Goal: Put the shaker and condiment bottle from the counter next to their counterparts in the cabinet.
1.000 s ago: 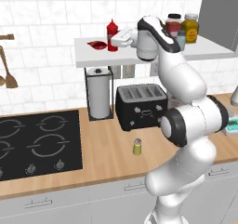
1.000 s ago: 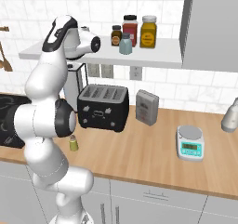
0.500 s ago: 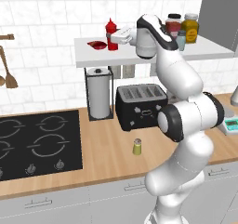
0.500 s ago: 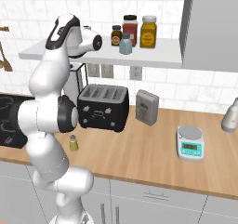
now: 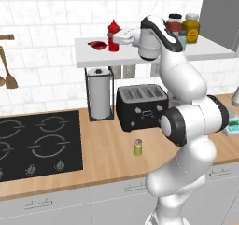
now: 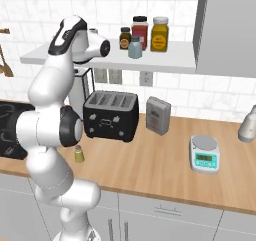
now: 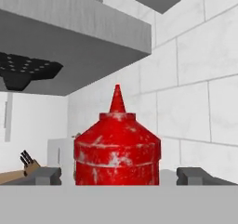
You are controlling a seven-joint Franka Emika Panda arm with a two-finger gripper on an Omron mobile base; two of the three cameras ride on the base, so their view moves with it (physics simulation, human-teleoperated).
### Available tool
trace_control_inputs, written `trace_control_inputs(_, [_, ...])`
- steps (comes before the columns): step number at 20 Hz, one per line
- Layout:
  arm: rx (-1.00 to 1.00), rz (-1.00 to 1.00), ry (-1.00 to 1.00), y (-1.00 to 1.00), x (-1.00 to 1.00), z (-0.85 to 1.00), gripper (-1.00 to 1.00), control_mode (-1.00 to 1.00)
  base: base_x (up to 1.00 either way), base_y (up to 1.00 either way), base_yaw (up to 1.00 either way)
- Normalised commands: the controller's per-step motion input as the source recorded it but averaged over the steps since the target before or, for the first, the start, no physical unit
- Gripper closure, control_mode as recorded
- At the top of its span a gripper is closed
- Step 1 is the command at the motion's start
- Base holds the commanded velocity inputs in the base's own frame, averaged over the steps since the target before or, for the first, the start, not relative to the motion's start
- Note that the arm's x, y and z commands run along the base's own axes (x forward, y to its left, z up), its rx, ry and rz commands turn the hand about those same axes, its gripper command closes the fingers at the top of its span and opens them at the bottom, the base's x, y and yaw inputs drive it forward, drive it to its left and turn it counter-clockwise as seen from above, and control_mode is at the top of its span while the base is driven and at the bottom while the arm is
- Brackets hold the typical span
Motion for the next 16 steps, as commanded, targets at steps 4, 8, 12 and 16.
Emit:
trace_control_inputs(4, [0.0, 0.0, -0.11, -0.25, -0.55, -0.01, -1.0, -1.0, 0.0, 0.0, 0.0])
trace_control_inputs(8, [0.0, 0.0, -0.11, -0.5, -0.54, -0.15, -1.0, -1.0, 0.0, 0.0, 0.0])
trace_control_inputs(12, [0.0, 0.0, -0.1, -0.47, -0.6, -0.24, -1.0, -1.0, 0.0, 0.0, 0.0])
trace_control_inputs(16, [0.0, 0.0, -0.07, -0.33, -0.66, -0.33, -1.0, -1.0, 0.0, 0.0, 0.0])
